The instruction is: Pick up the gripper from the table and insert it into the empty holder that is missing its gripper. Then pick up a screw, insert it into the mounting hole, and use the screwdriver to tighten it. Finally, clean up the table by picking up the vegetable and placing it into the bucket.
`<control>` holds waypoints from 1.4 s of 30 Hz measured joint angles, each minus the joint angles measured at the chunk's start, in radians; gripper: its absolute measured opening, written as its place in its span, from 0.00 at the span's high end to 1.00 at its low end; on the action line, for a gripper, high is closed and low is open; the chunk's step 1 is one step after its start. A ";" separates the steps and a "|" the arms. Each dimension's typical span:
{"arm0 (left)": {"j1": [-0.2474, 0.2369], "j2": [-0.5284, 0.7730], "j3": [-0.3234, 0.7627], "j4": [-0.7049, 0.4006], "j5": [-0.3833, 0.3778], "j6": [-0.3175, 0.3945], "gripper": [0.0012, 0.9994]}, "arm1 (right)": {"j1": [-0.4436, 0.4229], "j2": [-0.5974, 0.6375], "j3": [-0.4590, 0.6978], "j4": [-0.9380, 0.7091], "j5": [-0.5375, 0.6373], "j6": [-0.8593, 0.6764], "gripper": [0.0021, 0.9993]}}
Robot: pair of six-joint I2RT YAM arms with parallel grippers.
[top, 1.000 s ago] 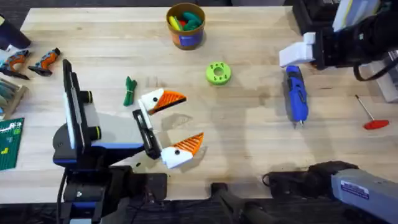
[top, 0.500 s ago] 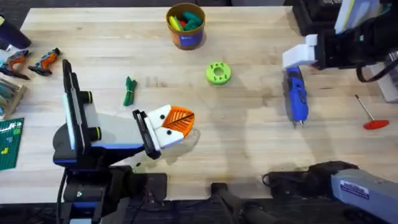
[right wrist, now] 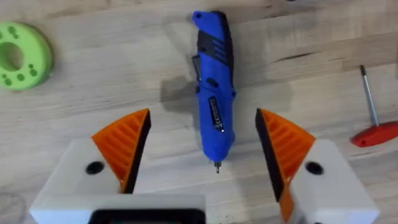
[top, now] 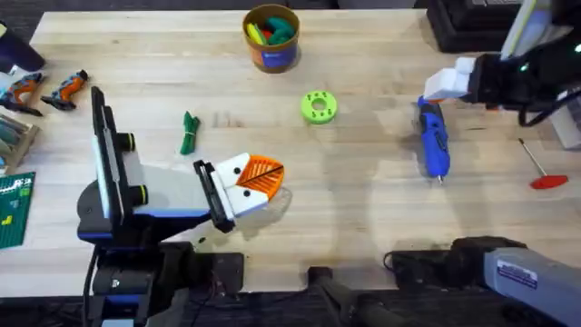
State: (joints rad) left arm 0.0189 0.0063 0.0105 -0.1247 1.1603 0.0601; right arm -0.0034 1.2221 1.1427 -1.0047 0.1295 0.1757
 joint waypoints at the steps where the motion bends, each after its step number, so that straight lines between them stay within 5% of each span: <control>1: 0.000 0.000 0.000 0.000 0.000 0.000 1.00 | -0.005 0.000 -0.016 0.013 0.000 -0.001 0.02; 21: 0.000 0.000 0.000 0.000 0.000 0.000 1.00 | -0.018 0.283 -0.046 0.093 0.000 -0.054 0.01; 31: 0.000 0.000 0.000 0.000 0.000 0.000 1.00 | -0.105 0.439 -0.047 0.178 -0.004 -0.098 0.03; 42: 0.000 0.000 0.000 0.000 0.000 0.000 1.00 | -0.113 0.462 -0.048 0.247 -0.067 -0.257 0.06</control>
State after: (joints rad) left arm 0.0189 0.0063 0.0105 -0.1247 1.1603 0.0601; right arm -0.1162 1.6844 1.0950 -0.7580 0.0626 -0.0818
